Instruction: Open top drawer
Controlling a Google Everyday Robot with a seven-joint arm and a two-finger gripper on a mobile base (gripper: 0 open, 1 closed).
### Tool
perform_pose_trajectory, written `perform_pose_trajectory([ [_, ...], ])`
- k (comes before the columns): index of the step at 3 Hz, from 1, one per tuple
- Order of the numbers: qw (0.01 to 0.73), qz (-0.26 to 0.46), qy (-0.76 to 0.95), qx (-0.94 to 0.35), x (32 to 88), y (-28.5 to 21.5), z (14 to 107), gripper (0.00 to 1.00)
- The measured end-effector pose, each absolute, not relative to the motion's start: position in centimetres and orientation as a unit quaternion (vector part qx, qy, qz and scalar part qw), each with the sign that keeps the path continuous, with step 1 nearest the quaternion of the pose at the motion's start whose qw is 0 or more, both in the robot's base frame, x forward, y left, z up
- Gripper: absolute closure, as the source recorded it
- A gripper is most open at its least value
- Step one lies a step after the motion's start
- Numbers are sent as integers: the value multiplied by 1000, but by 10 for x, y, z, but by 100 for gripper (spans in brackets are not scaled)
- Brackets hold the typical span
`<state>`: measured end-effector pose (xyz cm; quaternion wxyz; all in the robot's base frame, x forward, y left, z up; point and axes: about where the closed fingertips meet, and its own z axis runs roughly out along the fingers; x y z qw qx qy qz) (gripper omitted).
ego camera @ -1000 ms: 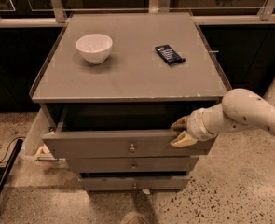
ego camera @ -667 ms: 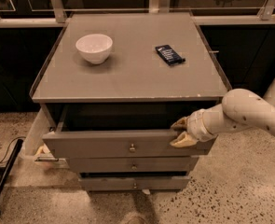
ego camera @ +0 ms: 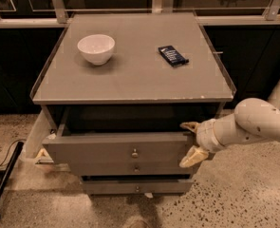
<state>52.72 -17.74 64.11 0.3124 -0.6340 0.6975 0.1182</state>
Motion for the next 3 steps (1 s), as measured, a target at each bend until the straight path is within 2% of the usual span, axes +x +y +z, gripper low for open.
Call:
perform_pose_trajectory([
  [1, 302, 123, 710, -624, 475, -191, 644, 43],
  [3, 302, 124, 710, -624, 472, -192, 652, 90],
])
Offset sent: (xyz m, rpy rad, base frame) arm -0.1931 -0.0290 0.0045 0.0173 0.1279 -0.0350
